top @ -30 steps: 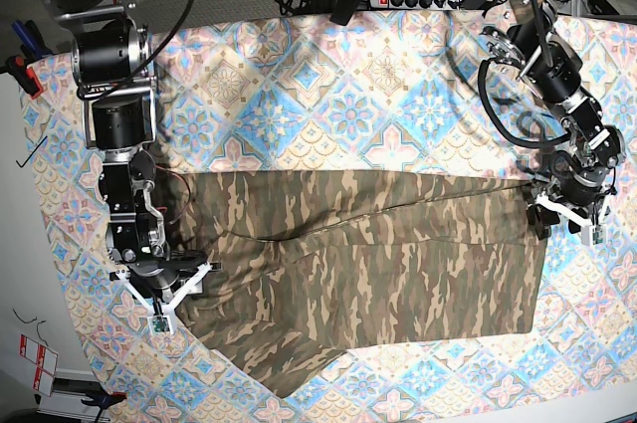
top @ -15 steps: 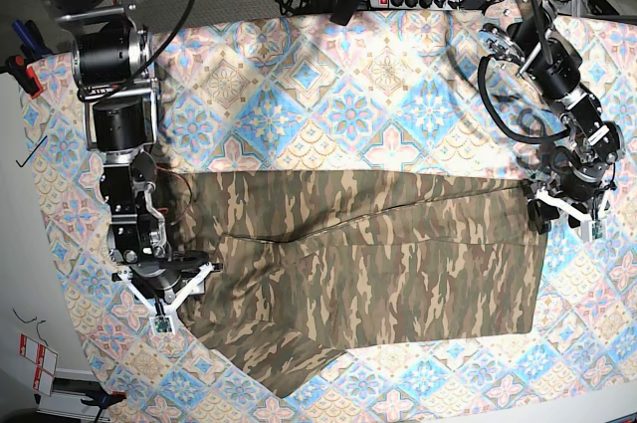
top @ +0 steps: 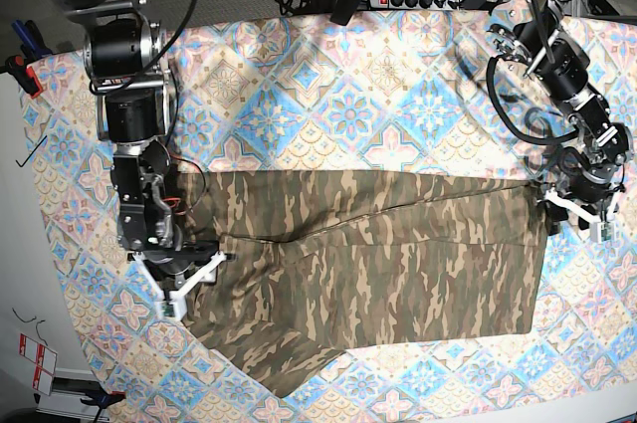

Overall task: Fold the T-shirt properly
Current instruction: 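Regrasp the folded edge corners with both grippers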

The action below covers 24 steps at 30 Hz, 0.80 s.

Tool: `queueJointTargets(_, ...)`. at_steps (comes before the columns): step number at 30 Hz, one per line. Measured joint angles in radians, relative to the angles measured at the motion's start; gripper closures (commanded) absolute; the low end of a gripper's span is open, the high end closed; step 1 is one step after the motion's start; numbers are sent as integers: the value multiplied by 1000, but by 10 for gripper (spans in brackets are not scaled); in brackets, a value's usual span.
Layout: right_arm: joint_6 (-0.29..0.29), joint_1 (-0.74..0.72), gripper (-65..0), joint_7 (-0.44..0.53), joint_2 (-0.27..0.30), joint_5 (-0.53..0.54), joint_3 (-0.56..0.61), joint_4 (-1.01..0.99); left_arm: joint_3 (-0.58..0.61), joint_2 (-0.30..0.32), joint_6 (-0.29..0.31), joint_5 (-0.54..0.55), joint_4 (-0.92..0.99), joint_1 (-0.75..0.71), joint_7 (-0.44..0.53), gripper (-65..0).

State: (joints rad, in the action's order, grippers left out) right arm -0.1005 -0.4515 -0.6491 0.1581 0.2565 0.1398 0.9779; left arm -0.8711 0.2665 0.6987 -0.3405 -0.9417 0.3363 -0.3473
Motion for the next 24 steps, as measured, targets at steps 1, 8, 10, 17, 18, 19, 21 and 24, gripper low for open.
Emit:
queueJointTargets(1,0,3,-329,2,3,29,-32,1,6,5,-12,-1,-1,-2,-1,-397)
queueJointTargets(8,-97,28,-374,-139,61,130,-198,3,58,21,5,-11,-1,-19,0,-397)
queueJointTargets(10,-114,24,-374,-154,65,147,-236,3,71,20,4,-43,-1,-29,-8,-397)
queueJointTargets(17,-108,99,-376,-187,105,138,-303,17,84,22,7,-42,-1,-28,0,-397)
queueJointTargets(18,-112,124,-377,-202,97,138,-330,29,86,21,5,-44,-1,-31,-1,-397)
queueJointTargets(19,-116,146,-377,-204,94,145,-360,47,86,19,4,-46,-1,-32,-2,-397)
queueJointTargets(21,-152,187,-377,-201,94,145,-411,100,85,20,4,-47,-1,-35,-5,-397)
queueJointTargets(24,-180,232,-377,-198,113,146,-471,157,84,25,3,-47,-1,-36,-4,-397)
